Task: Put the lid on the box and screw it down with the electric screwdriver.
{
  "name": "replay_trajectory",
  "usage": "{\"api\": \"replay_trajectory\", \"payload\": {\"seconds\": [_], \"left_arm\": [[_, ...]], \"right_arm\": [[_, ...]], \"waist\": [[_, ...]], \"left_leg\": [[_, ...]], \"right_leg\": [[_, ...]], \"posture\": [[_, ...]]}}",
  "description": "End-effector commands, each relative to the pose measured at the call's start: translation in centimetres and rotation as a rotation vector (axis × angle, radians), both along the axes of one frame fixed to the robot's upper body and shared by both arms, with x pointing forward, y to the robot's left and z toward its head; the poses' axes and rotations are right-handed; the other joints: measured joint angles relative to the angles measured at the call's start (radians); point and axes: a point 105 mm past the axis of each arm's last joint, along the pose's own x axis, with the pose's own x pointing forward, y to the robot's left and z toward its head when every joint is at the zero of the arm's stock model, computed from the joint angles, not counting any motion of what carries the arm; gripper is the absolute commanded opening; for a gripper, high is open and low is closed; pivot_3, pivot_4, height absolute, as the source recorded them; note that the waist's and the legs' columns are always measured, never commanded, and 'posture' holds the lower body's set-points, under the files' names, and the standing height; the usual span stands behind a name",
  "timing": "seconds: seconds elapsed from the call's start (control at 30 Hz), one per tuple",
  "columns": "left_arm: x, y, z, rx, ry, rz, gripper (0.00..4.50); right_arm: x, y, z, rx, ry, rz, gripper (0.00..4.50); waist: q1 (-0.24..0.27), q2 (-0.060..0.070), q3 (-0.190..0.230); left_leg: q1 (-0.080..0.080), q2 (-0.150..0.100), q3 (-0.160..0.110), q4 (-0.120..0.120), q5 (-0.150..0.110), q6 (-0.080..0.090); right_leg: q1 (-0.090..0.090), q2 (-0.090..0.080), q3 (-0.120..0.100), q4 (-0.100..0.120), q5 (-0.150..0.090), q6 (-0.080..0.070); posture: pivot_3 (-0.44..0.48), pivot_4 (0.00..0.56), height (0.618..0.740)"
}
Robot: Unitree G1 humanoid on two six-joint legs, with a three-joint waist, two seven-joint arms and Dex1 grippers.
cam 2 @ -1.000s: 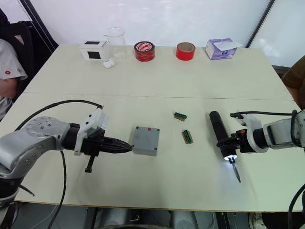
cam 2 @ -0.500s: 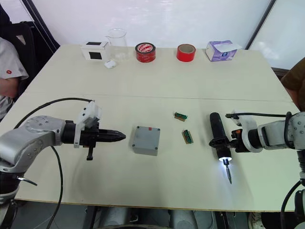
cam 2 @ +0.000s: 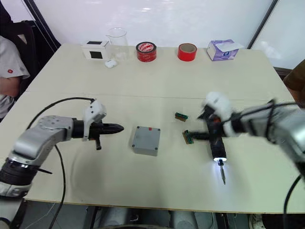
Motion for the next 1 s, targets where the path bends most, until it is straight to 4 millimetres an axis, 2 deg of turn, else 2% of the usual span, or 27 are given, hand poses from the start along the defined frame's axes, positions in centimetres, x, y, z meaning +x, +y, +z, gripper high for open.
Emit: {"api": "replay_trajectory", "payload": {"seconds": [0.03, 0.27, 0.5, 0.6, 0.7, 0.83, 0.93, 1.0], "left_arm": [[-0.4, -1.4, 0.1, 0.023, -0.031, -0.055, 0.0], [0.1, -2.2, -1.4, 0.053, -0.014, -0.04, 0.0], [0.4, -4.3, -1.1, 0.005, -0.024, -0.089, 0.0], [1.4, -5.1, -0.9, -0.007, -0.044, -0.093, 0.0], [2.6, -4.8, -1.3, 0.026, -0.059, -0.068, 0.0], [2.9, -1.2, -1.8, 0.12, -0.075, -0.019, 0.0], [1.5, -0.3, -1.8, 0.135, -0.049, -0.047, 0.0], [-0.1, -0.1, -1.9, 0.145, -0.018, -0.089, 0.0]], "right_arm": [[-1.4, 3.2, -1.2, 0.066, -0.007, 0.123, 4.46], [-1.8, 5.8, -4.1, 0.139, 0.075, 0.136, 4.46], [-2.4, 7.4, -3.8, 0.199, 0.113, 0.168, 4.46], [-3.1, 8.4, -3.4, 0.243, 0.144, 0.196, 4.46], [-3.4, 8.7, -3.3, 0.258, 0.163, 0.187, 4.46], [-3.4, 6.2, -2.5, 0.189, 0.094, 0.162, 4.46], [-2.1, 4.7, -2.0, 0.114, -0.012, 0.152, 4.46], [-0.3, 4.1, -1.8, 0.09, -0.081, 0.122, 4.46]], "waist": [[0.005, 0.0, 0.0], [0.013, 0.0, 0.0], [0.014, 0.0, 0.0], [0.014, 0.0, 0.0], [0.014, 0.0, 0.0], [0.011, 0.0, 0.0], [0.008, 0.0, 0.0], [0.008, 0.0, 0.0]], "left_leg": [[0.0, -0.001, 0.0, 0.0, 0.0, 0.0], [0.001, 0.0, 0.0, 0.008, 0.0, 0.0], [0.001, 0.0, -0.001, 0.011, 0.0, 0.0], [0.002, 0.0, -0.001, 0.011, 0.0, 0.0], [0.002, 0.0, 0.0, 0.011, 0.0, 0.0], [0.002, 0.0, -0.001, 0.011, 0.0, 0.0], [0.002, 0.0, -0.001, 0.011, 0.0, 0.001], [0.002, 0.001, -0.001, 0.011, 0.0, 0.001]], "right_leg": [[-0.001, 0.0, 0.001, 0.001, 0.0, 0.0], [0.002, 0.001, 0.0, 0.006, 0.0, 0.0], [0.004, 0.001, 0.0, 0.006, -0.001, -0.002], [0.004, 0.001, 0.0, 0.007, 0.0, -0.001], [0.005, 0.001, -0.001, 0.007, 0.0, 0.0], [0.004, 0.001, -0.001, 0.007, 0.0, 0.0], [0.004, 0.001, -0.001, 0.007, 0.0, 0.0], [0.004, 0.001, -0.001, 0.007, 0.0, -0.001]], "posture": [[0.0, 0.15, 0.74], [0.0, 0.15, 0.74], [0.0, 0.15, 0.74], [0.0, 0.15, 0.74], [0.0, 0.15, 0.74], [0.0, 0.15, 0.74], [0.0, 0.15, 0.74], [0.0, 0.15, 0.74]]}}
